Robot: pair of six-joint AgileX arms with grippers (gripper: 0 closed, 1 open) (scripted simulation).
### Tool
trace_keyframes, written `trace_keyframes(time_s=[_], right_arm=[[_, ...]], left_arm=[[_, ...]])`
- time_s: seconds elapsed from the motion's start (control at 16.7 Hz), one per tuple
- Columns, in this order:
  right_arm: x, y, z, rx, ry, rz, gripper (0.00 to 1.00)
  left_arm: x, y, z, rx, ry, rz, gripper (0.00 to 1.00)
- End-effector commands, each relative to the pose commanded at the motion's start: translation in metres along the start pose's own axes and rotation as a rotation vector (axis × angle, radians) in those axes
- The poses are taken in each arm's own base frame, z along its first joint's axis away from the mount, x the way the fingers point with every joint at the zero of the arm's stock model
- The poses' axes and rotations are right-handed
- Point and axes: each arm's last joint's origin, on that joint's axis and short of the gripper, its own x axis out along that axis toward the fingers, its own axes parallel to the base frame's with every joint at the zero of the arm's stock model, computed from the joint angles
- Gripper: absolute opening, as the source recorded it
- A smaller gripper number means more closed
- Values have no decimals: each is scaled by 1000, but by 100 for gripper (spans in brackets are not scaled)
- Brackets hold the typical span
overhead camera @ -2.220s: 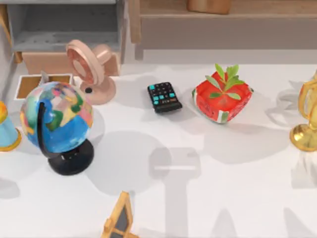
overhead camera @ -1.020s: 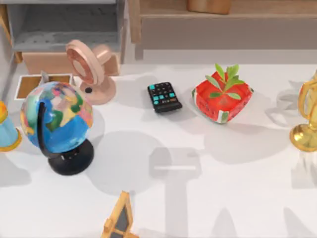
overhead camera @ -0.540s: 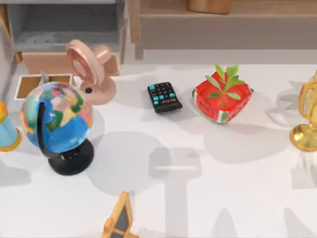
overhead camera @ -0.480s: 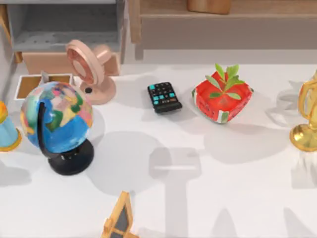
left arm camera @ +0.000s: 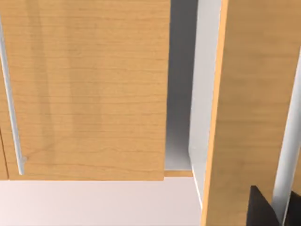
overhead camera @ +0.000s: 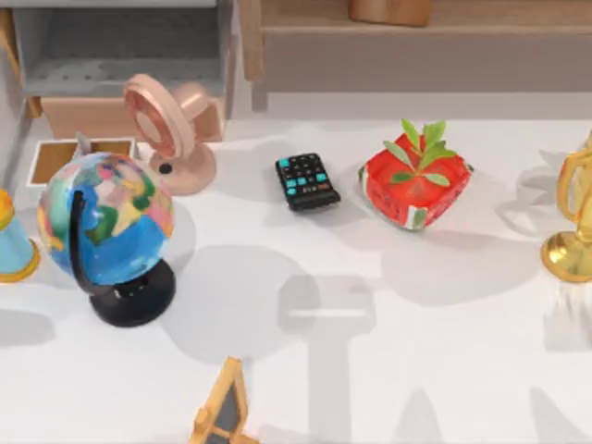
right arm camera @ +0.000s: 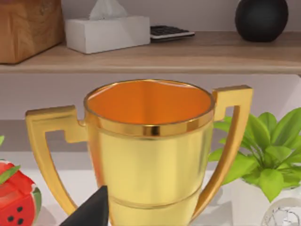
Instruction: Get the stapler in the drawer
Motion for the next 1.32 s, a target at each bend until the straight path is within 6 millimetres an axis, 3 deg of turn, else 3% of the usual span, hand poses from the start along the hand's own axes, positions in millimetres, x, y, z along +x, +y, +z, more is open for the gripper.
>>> trace_keyframes(time_s=[0.24, 0.66, 1.02, 1.32], right_arm=[[0, 0, 0, 0, 0, 0, 100], [0, 0, 0, 0, 0, 0, 100], [0, 0, 0, 0, 0, 0, 100], [0, 0, 0, 0, 0, 0, 100]], left_arm=[[5, -6, 0, -22, 2, -23, 0], [60, -2, -1, -13, 3, -11, 0], [65, -8, -1, -24, 6, -31, 0], [110, -4, -4, -16, 9, -13, 0]])
